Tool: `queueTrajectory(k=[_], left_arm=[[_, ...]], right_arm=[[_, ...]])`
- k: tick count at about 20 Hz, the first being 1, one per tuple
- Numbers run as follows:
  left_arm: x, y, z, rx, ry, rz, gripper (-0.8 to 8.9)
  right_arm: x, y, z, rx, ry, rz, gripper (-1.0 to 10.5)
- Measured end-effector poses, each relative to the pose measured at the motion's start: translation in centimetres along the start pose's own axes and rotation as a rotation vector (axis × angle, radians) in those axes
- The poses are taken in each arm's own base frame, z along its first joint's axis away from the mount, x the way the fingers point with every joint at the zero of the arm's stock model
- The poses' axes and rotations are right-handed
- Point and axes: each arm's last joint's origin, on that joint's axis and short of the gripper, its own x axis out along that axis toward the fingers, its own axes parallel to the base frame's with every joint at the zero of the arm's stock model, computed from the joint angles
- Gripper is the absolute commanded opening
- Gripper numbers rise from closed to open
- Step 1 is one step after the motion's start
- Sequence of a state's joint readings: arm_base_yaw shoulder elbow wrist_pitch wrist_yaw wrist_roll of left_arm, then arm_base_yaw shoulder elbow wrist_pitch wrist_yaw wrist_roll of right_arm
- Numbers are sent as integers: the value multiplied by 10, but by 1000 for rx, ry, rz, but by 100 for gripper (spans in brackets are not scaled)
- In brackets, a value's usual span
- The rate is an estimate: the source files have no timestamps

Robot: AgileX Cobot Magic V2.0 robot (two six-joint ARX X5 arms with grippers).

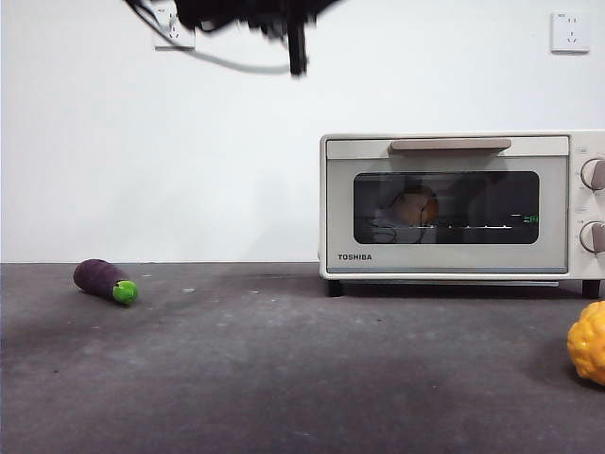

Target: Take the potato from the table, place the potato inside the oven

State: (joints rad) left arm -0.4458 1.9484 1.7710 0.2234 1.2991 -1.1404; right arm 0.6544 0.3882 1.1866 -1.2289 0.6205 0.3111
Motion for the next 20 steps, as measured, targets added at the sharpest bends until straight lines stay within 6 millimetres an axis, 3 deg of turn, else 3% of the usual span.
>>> queueTrajectory(k=[4, 9, 15, 20], left_arm=[[-4, -56, -19, 102, 34, 9, -5], [-23, -124, -67, 260, 3, 176, -5], [-58, -171, -143, 404, 94, 633, -5], [-83, -222, -196, 586, 93, 796, -5]], right_arm=[[0, 0, -1, -7, 9, -3, 2], [0, 0, -1, -7, 9, -3, 2], [0, -1, -3, -24, 31, -10, 2], [0, -4, -11, -75, 100, -32, 2]])
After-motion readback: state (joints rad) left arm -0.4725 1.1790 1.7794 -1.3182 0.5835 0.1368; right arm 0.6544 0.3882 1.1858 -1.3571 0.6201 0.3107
